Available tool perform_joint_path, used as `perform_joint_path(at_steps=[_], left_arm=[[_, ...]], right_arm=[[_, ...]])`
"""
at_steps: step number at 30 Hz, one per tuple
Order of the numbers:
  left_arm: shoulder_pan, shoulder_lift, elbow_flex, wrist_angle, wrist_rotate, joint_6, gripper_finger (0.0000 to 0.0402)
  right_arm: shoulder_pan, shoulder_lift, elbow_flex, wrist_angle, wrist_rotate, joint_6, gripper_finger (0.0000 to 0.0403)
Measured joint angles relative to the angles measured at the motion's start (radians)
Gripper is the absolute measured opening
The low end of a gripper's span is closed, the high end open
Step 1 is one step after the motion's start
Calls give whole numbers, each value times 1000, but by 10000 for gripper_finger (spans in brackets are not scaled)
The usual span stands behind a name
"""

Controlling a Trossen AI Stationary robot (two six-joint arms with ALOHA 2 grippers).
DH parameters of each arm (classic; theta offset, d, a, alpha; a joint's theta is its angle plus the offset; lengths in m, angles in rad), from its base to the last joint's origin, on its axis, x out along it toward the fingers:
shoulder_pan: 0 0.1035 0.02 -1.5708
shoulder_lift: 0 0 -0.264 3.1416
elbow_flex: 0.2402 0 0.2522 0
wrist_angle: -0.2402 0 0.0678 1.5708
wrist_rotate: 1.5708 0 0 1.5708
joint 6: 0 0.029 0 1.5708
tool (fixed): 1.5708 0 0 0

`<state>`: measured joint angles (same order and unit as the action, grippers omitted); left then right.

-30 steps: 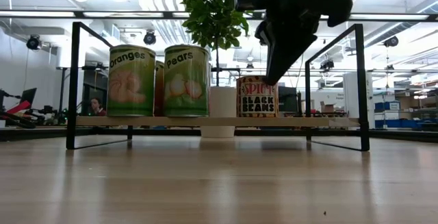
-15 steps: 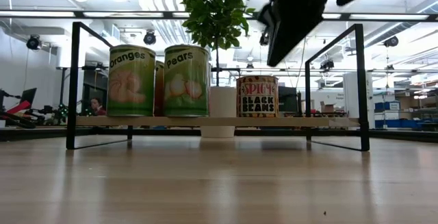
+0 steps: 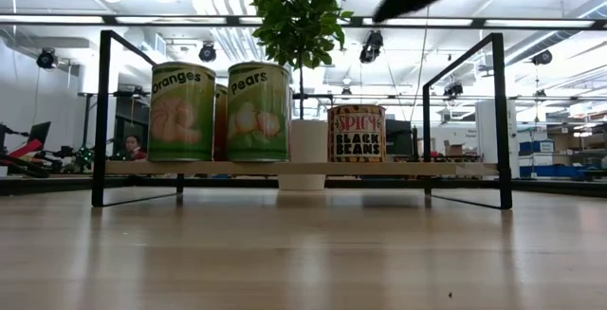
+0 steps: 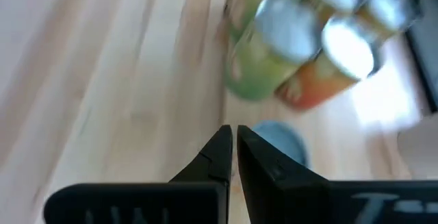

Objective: Pick and place cans onto a shelf
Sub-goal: Put the mixed corn on the shelf

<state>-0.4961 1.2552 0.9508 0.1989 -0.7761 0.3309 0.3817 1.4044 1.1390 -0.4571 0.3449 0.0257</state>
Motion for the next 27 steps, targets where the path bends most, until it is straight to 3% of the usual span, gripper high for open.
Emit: perform_joint_path(at_steps=[6,14,22,27], left_arm=[[-6,0,0,-43,0,-224,77],[-40,-13,12,-366,10,-746,77],[-31,40,350,-1063,387,-1329,77],[-74,148,505,-1362,448,-1465,77]], right_arm=[[0,-186,-156,267,-1,-89,13],[18,-362,-246,326,-3,-169,13],[38,-418,-284,358,-6,-235,13],[38,-422,-284,348,-6,-250,13]])
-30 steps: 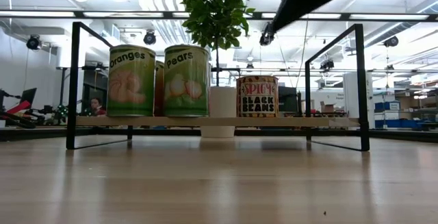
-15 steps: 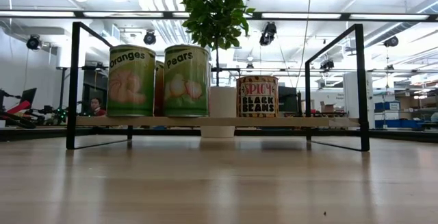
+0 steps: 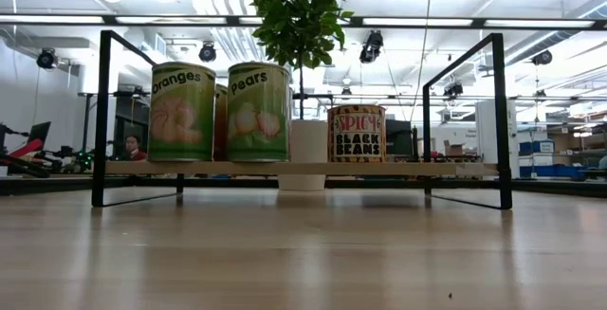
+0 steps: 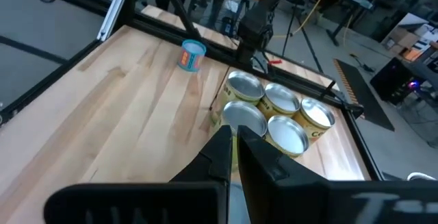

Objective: Pick and place cans onto a shelf
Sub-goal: Put the mixed corn on the shelf

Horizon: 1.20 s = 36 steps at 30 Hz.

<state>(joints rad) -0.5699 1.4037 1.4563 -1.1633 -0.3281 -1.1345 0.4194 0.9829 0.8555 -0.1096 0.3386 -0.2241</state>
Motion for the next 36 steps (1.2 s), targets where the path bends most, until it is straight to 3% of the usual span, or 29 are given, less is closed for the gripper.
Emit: perform_joint_path(at_steps=[5,7,13,18,21,25,36], left_arm=[[-21,82,9,-96,274,-216,77],[-37,104,-17,-104,333,-297,77],[-139,147,-132,-105,446,-589,77],[-243,136,-264,-113,452,-931,77],[-262,128,-302,-106,450,-1016,85],[-260,121,-335,-108,444,-1022,126],[-259,119,-405,-139,437,-1078,302]], right_arm=[[0,-3,0,-27,0,1,13],[0,-5,0,-27,0,4,13],[2,-7,0,-46,0,5,13],[2,-7,0,-56,0,5,13],[2,-7,0,-56,0,1,13],[2,-7,0,-41,0,-12,13],[2,-7,0,-56,-1,-10,13]])
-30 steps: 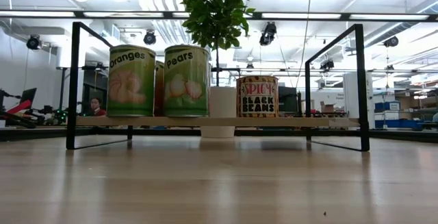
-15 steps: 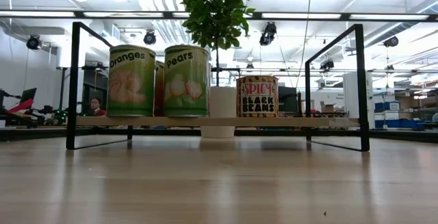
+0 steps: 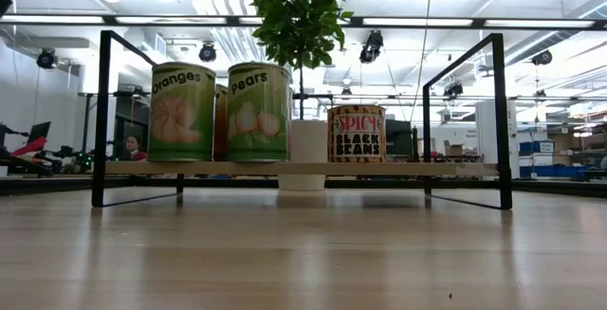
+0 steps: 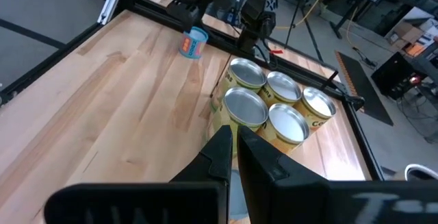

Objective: Pick and place cans onto a shelf
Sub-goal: Put the mixed corn on the shelf

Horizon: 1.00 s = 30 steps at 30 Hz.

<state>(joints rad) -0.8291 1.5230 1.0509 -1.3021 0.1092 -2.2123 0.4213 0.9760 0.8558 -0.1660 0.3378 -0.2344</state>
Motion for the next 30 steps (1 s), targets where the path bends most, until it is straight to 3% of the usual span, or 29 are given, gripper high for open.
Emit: perform_joint_path(at_steps=[7,30], left_arm=[[0,-1,-7,-1,-66,3,348],[-9,-1,-66,35,-64,-19,350]], right_arm=[[0,0,0,-15,0,10,13],[0,0,-1,-18,0,16,13]])
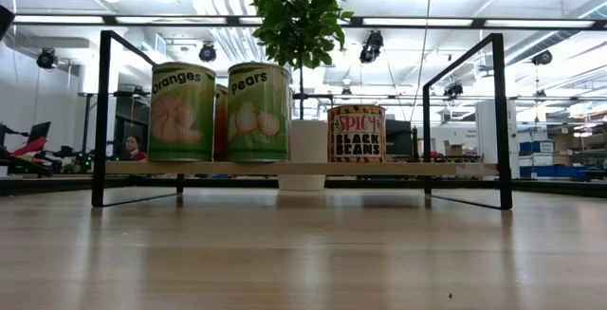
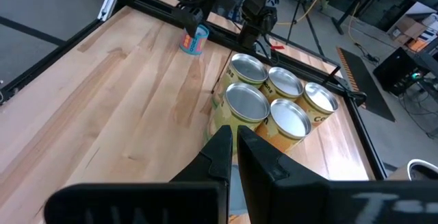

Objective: Pick and place cans onto a shelf
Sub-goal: Put the mixed corn on the shelf

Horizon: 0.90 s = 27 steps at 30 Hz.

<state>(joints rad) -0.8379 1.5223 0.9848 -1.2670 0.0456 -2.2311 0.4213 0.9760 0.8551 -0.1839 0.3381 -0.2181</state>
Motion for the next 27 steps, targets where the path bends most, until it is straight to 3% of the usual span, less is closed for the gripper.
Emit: perform_joint_path(at_steps=[19,27], left_arm=[[-1,66,-32,56,32,-77,313],[0,68,45,92,-41,-55,293]], right_arm=[[0,0,-1,-1,0,0,13],[0,0,-1,-7,0,1,13]])
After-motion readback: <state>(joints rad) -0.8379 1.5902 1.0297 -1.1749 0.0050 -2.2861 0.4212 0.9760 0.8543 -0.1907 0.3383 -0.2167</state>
